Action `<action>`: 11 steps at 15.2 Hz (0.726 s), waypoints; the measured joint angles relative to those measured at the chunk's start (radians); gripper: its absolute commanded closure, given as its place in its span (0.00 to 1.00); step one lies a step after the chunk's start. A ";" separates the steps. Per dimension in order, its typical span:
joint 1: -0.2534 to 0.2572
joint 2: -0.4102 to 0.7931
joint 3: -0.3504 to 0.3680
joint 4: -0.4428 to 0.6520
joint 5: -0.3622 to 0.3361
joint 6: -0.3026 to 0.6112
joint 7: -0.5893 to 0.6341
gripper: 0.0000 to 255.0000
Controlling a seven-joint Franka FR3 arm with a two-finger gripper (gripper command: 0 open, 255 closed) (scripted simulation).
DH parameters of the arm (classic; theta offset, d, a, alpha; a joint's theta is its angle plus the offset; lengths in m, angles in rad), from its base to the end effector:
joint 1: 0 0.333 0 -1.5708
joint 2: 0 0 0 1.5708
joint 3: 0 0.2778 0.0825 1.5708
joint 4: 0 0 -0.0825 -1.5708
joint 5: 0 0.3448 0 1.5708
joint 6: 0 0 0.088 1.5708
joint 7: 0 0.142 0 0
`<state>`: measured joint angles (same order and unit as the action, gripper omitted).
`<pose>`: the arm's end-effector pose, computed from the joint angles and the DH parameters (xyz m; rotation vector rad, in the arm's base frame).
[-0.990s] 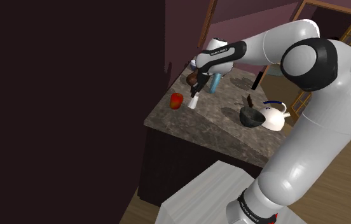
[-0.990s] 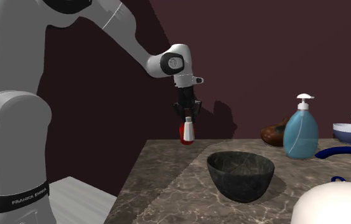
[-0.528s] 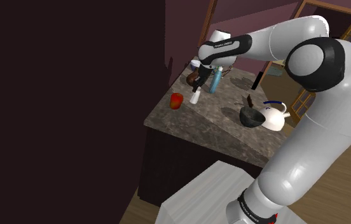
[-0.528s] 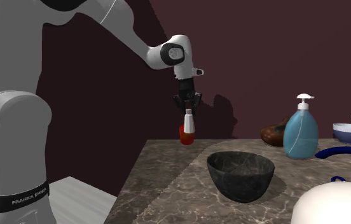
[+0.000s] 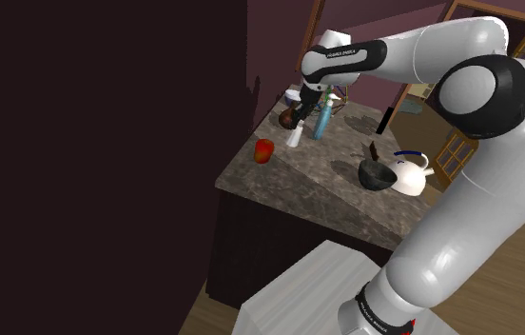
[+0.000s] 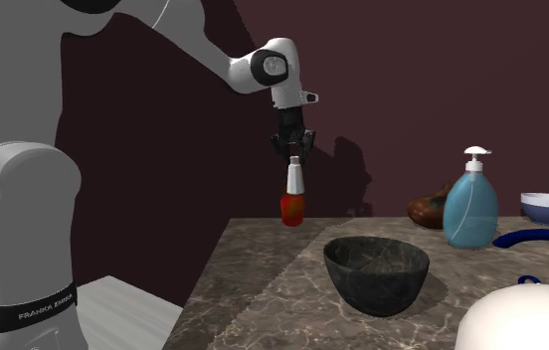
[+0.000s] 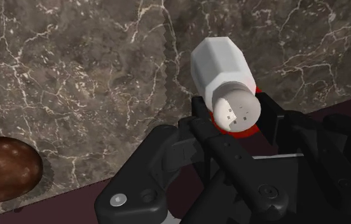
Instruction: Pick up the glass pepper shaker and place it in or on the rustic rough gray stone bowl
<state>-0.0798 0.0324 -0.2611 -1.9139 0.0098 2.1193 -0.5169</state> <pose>0.5222 -0.1835 0.4341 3.0487 0.2636 0.2432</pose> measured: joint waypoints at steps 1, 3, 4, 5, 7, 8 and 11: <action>0.000 0.004 0.000 0.017 0.001 -0.013 0.000 1.00; 0.000 0.000 0.000 0.039 0.000 -0.039 0.000 1.00; -0.001 -0.003 -0.001 0.049 -0.001 -0.052 -0.001 1.00; -0.001 -0.005 -0.001 0.059 -0.001 -0.064 -0.002 1.00; -0.001 -0.007 -0.001 0.084 -0.002 -0.090 -0.001 1.00; -0.005 -0.016 -0.005 0.080 -0.003 -0.096 -0.009 1.00; -0.029 -0.052 -0.029 0.054 -0.005 -0.104 -0.057 1.00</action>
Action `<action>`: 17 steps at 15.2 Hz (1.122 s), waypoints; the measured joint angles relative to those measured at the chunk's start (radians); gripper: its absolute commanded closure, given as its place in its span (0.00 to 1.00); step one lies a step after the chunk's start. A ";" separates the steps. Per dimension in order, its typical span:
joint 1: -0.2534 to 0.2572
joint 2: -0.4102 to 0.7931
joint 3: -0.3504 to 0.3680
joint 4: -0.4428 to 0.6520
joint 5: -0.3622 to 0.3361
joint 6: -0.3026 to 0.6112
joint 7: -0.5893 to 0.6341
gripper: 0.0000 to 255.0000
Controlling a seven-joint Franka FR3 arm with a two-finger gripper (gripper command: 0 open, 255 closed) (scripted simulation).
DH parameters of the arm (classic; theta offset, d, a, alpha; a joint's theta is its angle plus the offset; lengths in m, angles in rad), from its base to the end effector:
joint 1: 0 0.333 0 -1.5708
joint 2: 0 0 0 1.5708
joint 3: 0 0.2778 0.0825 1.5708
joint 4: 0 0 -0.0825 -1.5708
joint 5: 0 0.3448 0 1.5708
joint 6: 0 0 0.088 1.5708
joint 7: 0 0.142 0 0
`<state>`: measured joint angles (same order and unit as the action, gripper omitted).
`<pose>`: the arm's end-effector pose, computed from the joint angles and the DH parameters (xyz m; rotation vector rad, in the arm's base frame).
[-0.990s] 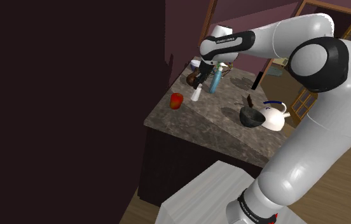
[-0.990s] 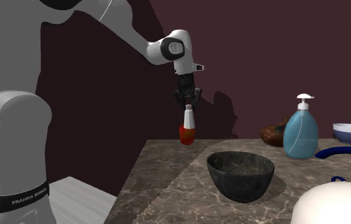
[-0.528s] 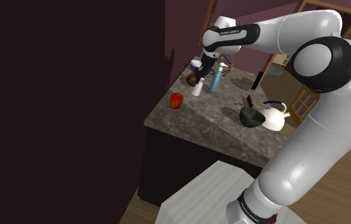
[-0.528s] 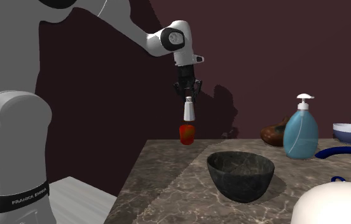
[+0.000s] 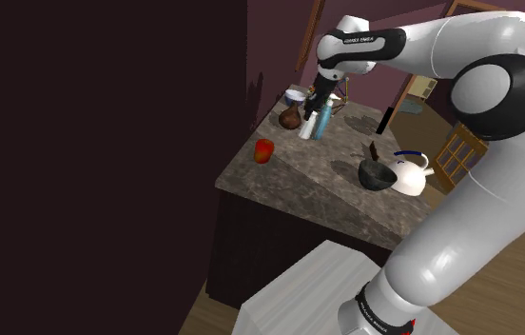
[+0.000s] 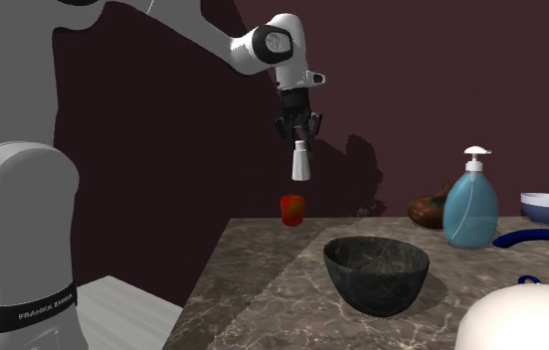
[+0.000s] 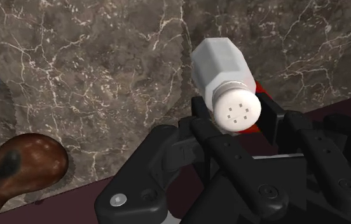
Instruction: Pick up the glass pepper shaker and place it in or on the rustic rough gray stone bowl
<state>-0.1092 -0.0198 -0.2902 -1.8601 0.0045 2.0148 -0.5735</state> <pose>0.4999 -0.2114 0.4751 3.0483 0.2629 0.2425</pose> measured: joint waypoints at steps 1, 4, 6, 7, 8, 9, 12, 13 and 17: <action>-0.010 -0.017 -0.011 -0.013 -0.001 -0.003 -0.021 1.00; -0.042 -0.055 -0.046 -0.052 -0.004 -0.002 -0.086 1.00; -0.058 -0.084 -0.064 -0.073 -0.010 -0.008 -0.119 1.00; -0.067 -0.089 -0.075 -0.075 -0.010 -0.011 -0.139 1.00; -0.078 -0.108 -0.087 -0.087 -0.014 -0.018 -0.160 1.00; -0.089 -0.109 -0.103 -0.083 -0.012 -0.023 -0.187 1.00; -0.116 -0.133 -0.138 -0.097 -0.015 -0.032 -0.249 1.00; -0.127 -0.135 -0.153 -0.093 -0.014 -0.038 -0.274 1.00; -0.164 -0.141 -0.211 -0.084 -0.009 -0.054 -0.371 1.00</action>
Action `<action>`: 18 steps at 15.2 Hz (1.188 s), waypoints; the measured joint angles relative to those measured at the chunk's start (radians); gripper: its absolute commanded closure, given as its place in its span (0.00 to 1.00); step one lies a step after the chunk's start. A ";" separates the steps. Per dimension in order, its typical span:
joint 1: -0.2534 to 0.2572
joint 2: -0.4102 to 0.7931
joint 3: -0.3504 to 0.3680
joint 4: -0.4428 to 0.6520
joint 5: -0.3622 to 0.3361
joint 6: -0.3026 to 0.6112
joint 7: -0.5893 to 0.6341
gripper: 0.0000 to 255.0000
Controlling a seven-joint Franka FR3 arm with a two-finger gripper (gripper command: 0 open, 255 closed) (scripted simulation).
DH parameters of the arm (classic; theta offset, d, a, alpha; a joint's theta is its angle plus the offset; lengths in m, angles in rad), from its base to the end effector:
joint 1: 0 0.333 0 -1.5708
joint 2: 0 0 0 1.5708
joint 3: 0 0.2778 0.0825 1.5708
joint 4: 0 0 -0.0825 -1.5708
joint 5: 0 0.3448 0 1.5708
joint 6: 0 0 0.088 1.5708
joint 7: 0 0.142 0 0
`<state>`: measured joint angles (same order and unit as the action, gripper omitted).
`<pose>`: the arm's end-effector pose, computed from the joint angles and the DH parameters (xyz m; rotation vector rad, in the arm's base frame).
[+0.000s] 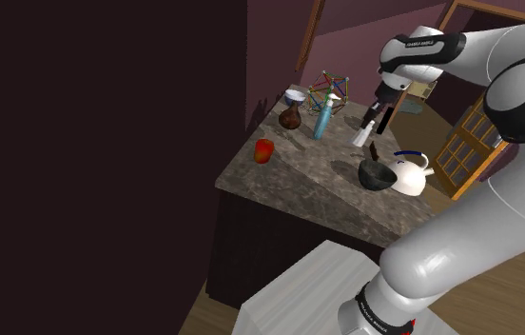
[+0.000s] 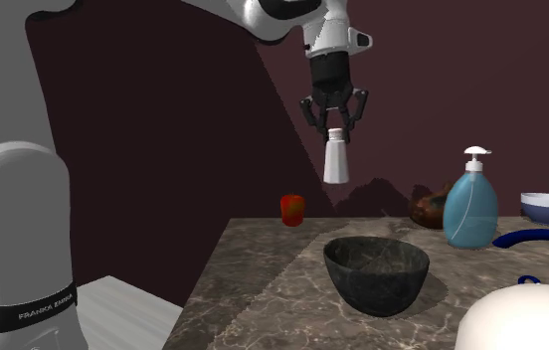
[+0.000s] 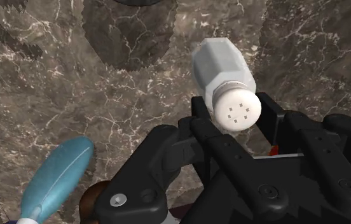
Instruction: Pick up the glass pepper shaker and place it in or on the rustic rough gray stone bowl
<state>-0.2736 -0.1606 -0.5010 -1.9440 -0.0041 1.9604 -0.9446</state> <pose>0.3549 -0.3613 0.4937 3.0496 0.2608 0.2427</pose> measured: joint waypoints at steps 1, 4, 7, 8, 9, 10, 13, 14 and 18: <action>-0.009 0.002 -0.014 0.010 0.003 -0.009 -0.024 1.00; -0.036 0.014 -0.061 0.037 0.015 -0.027 -0.102 1.00; -0.065 0.039 -0.112 0.072 0.036 -0.046 -0.188 1.00; -0.076 0.053 -0.131 0.091 0.047 -0.056 -0.220 1.00; -0.085 0.060 -0.144 0.102 0.053 -0.062 -0.244 1.00; -0.094 0.075 -0.160 0.119 0.065 -0.070 -0.271 1.00; -0.100 0.081 -0.169 0.096 0.071 -0.044 -0.292 1.00; -0.101 0.084 -0.171 0.088 0.073 -0.033 -0.295 1.00; -0.102 0.083 -0.173 0.037 0.075 0.016 -0.303 1.00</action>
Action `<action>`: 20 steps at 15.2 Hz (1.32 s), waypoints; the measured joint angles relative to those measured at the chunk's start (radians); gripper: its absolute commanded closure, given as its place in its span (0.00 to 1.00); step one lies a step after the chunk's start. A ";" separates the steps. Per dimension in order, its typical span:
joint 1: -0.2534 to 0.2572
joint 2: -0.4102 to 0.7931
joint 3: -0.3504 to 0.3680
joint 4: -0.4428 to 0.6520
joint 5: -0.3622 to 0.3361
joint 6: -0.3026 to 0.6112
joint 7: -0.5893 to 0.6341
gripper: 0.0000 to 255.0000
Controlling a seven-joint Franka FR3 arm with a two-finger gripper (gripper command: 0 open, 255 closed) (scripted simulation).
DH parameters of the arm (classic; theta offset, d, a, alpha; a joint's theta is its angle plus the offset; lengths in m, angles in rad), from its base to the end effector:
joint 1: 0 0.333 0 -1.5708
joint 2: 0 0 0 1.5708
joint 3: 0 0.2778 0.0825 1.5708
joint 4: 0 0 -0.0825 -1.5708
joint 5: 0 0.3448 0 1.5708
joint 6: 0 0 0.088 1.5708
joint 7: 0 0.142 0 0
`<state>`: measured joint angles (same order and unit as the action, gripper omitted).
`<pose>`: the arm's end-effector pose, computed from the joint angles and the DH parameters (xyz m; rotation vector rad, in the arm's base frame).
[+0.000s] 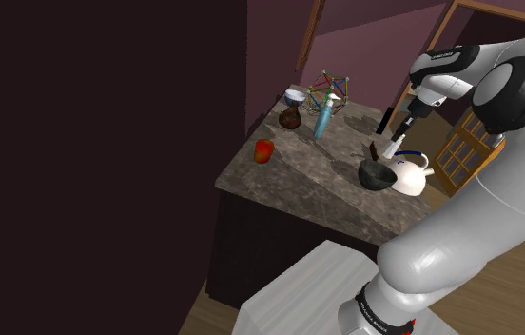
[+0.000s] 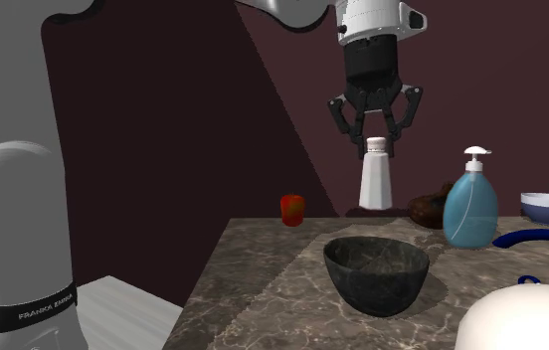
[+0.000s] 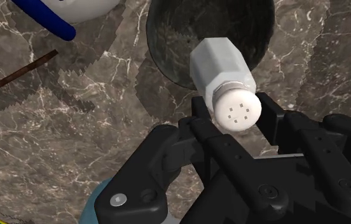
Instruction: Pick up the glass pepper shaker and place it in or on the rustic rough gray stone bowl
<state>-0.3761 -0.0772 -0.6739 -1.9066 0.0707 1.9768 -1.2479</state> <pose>0.2623 -0.4555 0.4719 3.0493 0.2637 0.2423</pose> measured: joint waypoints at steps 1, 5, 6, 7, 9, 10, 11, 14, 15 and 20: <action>-0.001 0.004 -0.002 -0.008 0.003 0.011 -0.004 1.00; -0.001 0.017 -0.005 -0.051 0.015 0.063 -0.016 1.00; -0.001 0.014 -0.004 -0.065 0.013 0.075 -0.015 1.00; -0.001 0.019 -0.005 -0.076 0.017 0.089 -0.020 1.00; -0.001 0.027 -0.006 -0.097 0.025 0.117 -0.026 1.00; -0.002 0.033 -0.008 -0.106 0.030 0.129 -0.031 1.00; -0.003 0.035 -0.009 -0.116 0.033 0.141 -0.036 1.00; -0.003 0.044 -0.010 -0.138 0.041 0.169 -0.043 1.00; -0.002 0.045 -0.010 -0.139 0.042 0.172 -0.044 1.00; -0.002 0.046 -0.010 -0.141 0.043 0.174 -0.044 0.00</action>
<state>-0.3785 -0.0311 -0.6837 -2.0474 0.1136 2.1509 -1.2920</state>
